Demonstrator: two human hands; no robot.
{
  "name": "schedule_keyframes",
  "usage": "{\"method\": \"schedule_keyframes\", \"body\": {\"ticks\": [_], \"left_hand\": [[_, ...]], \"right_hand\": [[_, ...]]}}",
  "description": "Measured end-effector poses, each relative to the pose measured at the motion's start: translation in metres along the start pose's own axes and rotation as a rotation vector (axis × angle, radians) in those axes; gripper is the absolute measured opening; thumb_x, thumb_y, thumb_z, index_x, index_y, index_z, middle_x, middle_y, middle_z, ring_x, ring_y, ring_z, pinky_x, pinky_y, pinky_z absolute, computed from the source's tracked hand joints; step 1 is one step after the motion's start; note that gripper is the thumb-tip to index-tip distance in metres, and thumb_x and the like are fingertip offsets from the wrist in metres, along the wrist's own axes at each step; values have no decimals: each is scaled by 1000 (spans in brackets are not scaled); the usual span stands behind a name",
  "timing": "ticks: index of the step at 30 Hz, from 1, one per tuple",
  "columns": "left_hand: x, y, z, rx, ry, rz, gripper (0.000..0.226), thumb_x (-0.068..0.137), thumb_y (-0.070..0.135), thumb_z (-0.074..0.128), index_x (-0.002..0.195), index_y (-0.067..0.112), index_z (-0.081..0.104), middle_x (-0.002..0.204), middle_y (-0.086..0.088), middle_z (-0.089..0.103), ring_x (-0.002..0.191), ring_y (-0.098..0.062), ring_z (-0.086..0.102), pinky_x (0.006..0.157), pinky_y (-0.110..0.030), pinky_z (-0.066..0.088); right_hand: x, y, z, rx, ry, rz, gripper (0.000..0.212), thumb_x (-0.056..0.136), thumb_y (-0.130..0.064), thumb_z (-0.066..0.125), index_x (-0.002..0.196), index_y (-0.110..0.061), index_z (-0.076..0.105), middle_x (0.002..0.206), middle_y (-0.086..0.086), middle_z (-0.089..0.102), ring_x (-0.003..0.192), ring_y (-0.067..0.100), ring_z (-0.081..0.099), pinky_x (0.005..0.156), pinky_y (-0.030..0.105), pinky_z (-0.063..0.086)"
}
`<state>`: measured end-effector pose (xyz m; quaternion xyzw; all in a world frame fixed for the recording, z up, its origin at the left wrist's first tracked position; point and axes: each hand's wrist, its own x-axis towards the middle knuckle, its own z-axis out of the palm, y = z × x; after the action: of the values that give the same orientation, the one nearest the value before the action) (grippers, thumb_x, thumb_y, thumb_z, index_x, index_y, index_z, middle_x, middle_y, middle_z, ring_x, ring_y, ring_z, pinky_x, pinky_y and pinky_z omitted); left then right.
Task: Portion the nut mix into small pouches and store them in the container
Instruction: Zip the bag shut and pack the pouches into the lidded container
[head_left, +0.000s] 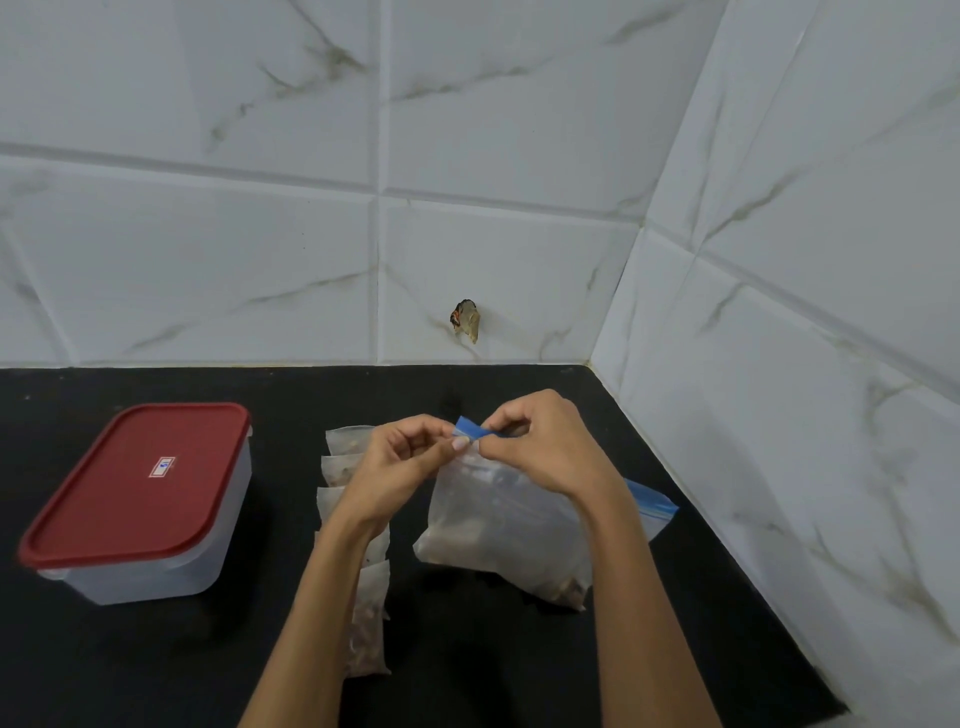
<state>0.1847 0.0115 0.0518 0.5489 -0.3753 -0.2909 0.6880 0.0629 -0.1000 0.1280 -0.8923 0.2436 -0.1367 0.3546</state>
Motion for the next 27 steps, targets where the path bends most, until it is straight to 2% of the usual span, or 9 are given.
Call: {"method": "schedule_keyframes", "body": {"ticks": [4, 7, 9, 15, 18, 27], "left_hand": [[-1, 2, 5, 1, 2, 24, 13, 78, 19, 66, 87, 9, 67, 78, 4, 73, 74, -5, 67, 68, -16, 52], [-1, 1, 7, 5, 16, 41, 4, 84, 8, 63, 85, 8, 67, 75, 4, 73, 72, -4, 67, 68, -15, 52], [-2, 1, 7, 24, 22, 59, 7, 85, 5, 62, 84, 9, 68, 76, 3, 73, 74, -6, 68, 70, -16, 53], [-1, -1, 10, 20, 51, 81, 4, 83, 11, 64, 83, 10, 68, 79, 2, 72, 78, -9, 68, 74, -20, 54], [-2, -1, 10, -2, 57, 68, 13, 78, 22, 65, 82, 10, 66, 79, 3, 71, 79, -11, 67, 74, -22, 55], [-3, -5, 12, -30, 19, 48, 17, 76, 23, 66, 83, 8, 63, 79, -2, 68, 76, -13, 65, 71, -22, 56]], "right_hand": [[1, 1, 5, -49, 5, -25, 15, 79, -21, 71, 91, -15, 75, 79, -1, 70, 74, 11, 65, 71, 27, 54], [1, 1, 9, -123, 11, -38, 17, 80, -26, 69, 91, -15, 75, 77, -1, 68, 71, 12, 62, 69, 32, 53], [1, 1, 10, -156, 7, -42, 17, 81, -28, 68, 92, -16, 75, 81, 0, 69, 75, 13, 63, 75, 36, 55], [-4, 2, 4, -127, 32, -1, 17, 81, -27, 69, 96, -19, 72, 89, -4, 69, 82, 10, 63, 80, 35, 55], [-7, 7, -2, -111, 39, 49, 15, 79, -23, 71, 94, -21, 71, 91, -5, 68, 84, 8, 63, 83, 34, 54], [-12, 10, -5, -157, -21, 70, 13, 80, -19, 67, 92, -18, 72, 82, -2, 68, 75, 13, 66, 78, 37, 56]]}}
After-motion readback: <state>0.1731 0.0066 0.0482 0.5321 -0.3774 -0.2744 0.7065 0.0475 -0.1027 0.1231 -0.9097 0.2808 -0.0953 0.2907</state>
